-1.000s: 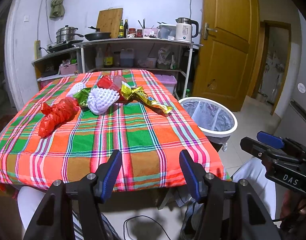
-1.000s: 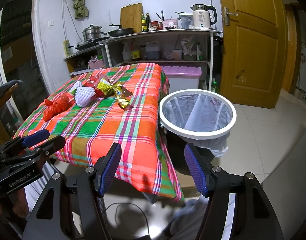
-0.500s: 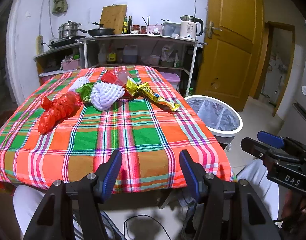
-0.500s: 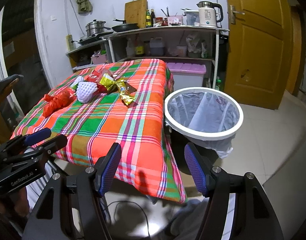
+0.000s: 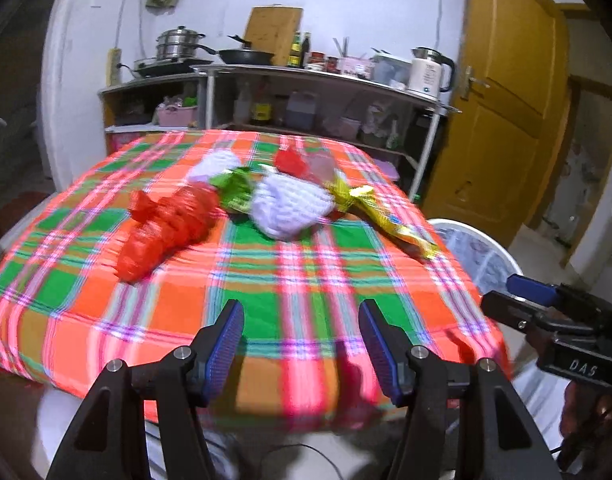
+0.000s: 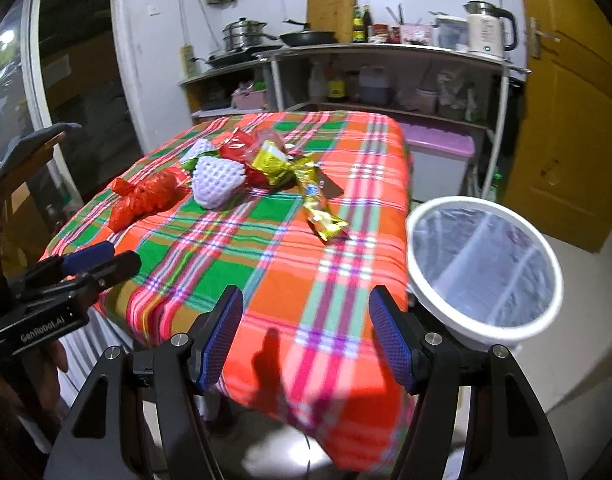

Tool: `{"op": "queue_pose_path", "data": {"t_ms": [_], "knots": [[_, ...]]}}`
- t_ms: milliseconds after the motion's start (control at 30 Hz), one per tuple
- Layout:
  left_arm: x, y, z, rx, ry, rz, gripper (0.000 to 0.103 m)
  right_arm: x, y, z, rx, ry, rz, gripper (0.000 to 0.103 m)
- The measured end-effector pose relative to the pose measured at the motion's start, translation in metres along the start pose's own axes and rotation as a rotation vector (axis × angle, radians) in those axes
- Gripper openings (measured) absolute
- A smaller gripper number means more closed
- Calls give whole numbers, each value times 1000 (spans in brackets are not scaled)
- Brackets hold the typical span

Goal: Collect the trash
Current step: 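Grasp the red mesh bag with the left gripper while the right grasps the yellow wrapper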

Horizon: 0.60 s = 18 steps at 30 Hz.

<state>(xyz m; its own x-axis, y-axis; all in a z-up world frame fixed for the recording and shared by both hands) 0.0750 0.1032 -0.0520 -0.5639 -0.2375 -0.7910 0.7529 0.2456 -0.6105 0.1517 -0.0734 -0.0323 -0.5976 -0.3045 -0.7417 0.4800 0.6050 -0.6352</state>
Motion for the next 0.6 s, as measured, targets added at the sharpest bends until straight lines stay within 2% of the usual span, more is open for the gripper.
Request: {"op": "queue_pose_path", "data": {"t_ms": [267,433,600], "knots": [[-28,17,-51,-105,-40,40,59,-30,35,2,-23,-32,-12,66],[-38,36,-82,-161,-71,32,63,-46,58,8,-22,-35,-32,66],[-42,56,-99,-178,-90,5,63,-54,79,18,-15,-20,-67,66]]}}
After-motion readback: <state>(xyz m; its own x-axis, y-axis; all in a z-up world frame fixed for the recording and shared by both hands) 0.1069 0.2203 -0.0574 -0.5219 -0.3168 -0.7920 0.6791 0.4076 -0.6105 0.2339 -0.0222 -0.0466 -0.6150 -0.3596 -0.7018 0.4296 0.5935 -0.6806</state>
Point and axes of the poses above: each gripper's, at about its wrist camera, not at the fingertips, and y roughly the way its jaws point, z to its right, x to its underside, the point moved 5 cm from there along y, roughly the way its jaws point, and after that the axes turned 9 degrees about -x, right-handed, at the moved point
